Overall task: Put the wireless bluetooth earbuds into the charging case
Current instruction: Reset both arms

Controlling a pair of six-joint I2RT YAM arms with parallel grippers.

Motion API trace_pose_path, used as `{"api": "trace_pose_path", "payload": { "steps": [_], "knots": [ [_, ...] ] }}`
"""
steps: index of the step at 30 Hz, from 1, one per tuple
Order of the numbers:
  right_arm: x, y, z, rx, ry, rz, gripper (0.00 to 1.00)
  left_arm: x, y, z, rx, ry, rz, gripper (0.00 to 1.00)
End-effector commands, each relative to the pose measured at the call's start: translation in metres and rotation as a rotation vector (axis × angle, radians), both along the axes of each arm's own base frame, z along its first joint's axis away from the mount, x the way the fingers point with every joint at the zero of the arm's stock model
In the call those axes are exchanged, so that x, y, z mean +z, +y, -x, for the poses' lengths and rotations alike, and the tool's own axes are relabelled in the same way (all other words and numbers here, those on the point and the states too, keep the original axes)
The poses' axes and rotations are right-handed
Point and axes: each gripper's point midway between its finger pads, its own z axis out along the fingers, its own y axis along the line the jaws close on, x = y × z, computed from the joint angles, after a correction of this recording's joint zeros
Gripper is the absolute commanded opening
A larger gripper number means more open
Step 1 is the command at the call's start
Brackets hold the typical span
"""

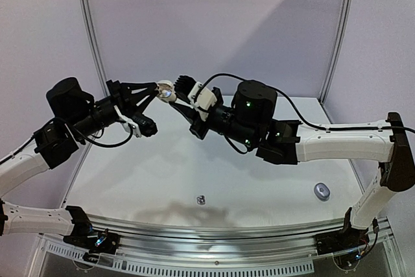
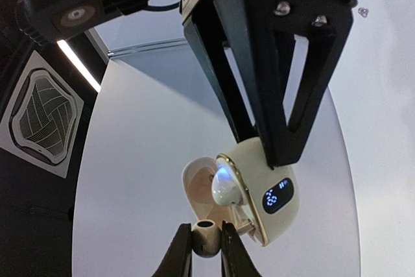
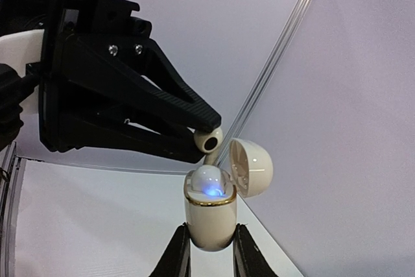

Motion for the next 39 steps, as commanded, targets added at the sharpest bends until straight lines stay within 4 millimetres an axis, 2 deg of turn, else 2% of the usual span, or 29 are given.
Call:
{"api": "trace_pose_path", "payload": {
  "steps": [1,14,19,39],
  "knots": [
    [0.026,-0.006,0.003,-0.014,-0.013,-0.090,0.00,-0.005,-0.009,0.009,-0.053,0.037,-0.012,0.00],
    [0.022,-0.008,0.001,-0.030,0.008,-0.104,0.00,0.000,-0.002,-0.002,0.023,0.001,0.016,0.00],
    [0.023,-0.008,0.002,-0.021,0.006,-0.104,0.00,0.013,0.001,-0.015,0.087,-0.066,0.053,0.00],
    [0.026,-0.008,0.002,-0.016,0.001,-0.110,0.00,0.008,-0.004,0.001,-0.002,0.000,0.034,0.00]
  ]
}}
